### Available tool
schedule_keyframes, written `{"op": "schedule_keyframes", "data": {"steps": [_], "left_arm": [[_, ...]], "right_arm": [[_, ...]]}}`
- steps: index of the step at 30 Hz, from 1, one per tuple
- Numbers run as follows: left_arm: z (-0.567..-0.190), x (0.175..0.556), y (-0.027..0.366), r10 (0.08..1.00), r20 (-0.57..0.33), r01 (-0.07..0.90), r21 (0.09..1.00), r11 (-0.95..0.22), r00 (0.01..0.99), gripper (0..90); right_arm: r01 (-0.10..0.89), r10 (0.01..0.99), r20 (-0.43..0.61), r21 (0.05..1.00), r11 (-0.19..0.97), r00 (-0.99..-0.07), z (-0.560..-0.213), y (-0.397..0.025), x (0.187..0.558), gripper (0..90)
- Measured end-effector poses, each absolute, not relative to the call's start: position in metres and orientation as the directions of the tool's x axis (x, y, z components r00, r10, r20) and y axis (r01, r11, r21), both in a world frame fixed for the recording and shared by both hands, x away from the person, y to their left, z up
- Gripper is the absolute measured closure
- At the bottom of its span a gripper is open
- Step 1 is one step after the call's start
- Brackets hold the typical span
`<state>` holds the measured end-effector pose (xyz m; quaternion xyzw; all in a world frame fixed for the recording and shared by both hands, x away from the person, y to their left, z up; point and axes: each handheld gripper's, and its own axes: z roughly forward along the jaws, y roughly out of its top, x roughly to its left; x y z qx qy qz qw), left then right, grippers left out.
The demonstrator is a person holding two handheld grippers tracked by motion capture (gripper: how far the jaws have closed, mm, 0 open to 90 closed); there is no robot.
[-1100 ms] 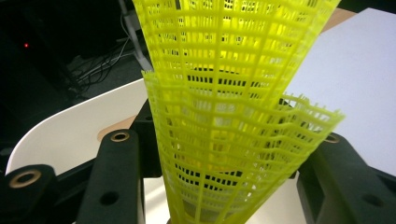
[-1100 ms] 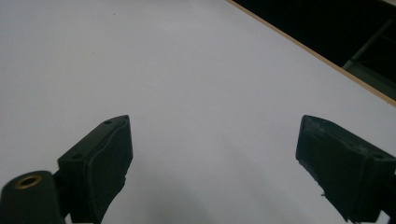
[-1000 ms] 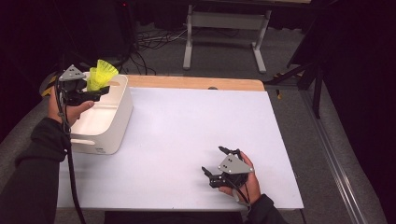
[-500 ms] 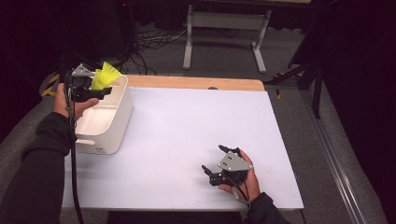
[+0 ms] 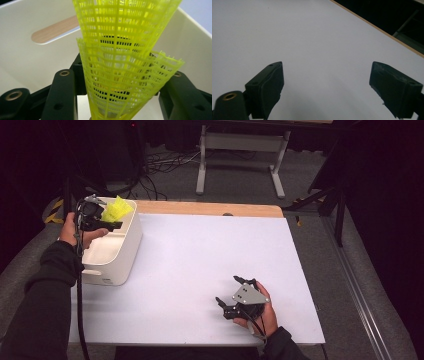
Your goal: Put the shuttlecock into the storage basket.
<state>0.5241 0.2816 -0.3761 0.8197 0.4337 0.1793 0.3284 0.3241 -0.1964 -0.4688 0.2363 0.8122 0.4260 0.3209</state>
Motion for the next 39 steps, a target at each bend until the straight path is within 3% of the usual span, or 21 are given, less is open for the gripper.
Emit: {"op": "schedule_keyframes", "data": {"steps": [33, 39], "left_arm": [[-0.388, 0.531, 0.272, 0.823, 0.045, 0.662, 0.569, -0.487, 0.567, 49.3], [-0.389, 0.532, 0.267, 0.817, 0.059, 0.67, 0.541, -0.509, 0.573, 38.4]], "right_arm": [[0.113, 0.641, -0.32, 0.835, 0.539, -0.698, -0.47, -0.192, 0.32, 13.4], [0.117, 0.644, -0.315, 0.837, 0.535, -0.697, -0.47, -0.192, 0.321, 13.5]]}}
